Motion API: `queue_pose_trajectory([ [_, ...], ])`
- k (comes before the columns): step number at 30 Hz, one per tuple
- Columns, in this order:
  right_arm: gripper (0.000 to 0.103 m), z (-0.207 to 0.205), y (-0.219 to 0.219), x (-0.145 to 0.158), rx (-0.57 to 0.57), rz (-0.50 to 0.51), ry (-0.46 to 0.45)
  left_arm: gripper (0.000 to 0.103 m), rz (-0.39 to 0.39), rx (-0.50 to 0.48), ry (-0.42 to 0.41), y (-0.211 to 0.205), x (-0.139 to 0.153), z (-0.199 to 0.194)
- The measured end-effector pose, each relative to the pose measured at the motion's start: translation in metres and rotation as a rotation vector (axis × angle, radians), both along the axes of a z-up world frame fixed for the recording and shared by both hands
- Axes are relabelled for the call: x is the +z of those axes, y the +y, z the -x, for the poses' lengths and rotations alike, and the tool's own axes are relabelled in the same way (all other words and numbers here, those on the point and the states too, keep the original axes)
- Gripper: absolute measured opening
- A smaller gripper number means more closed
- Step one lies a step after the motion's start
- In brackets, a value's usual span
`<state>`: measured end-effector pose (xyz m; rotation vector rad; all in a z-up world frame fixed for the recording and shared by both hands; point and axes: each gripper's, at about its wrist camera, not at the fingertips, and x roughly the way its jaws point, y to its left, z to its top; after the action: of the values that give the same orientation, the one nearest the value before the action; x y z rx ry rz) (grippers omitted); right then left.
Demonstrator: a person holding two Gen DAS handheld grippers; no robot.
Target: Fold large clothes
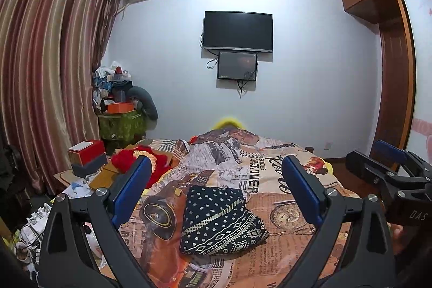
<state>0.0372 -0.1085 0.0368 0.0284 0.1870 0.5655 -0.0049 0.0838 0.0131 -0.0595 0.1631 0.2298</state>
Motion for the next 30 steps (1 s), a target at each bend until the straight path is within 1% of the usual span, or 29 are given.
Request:
queue_pose_trajectory([
  [16,0.103,0.0001,0.0002,-0.0020,-0.003,0.003,0.005,0.098,0.016,-0.019,0.007,0.0055,-0.0045,-0.0002],
  [30,0.103,-0.0007,-0.0021,-0.0021,-0.016,0.005,-0.001,0.098,0.005,-0.055,0.017,0.0047,-0.0058,-0.0031],
])
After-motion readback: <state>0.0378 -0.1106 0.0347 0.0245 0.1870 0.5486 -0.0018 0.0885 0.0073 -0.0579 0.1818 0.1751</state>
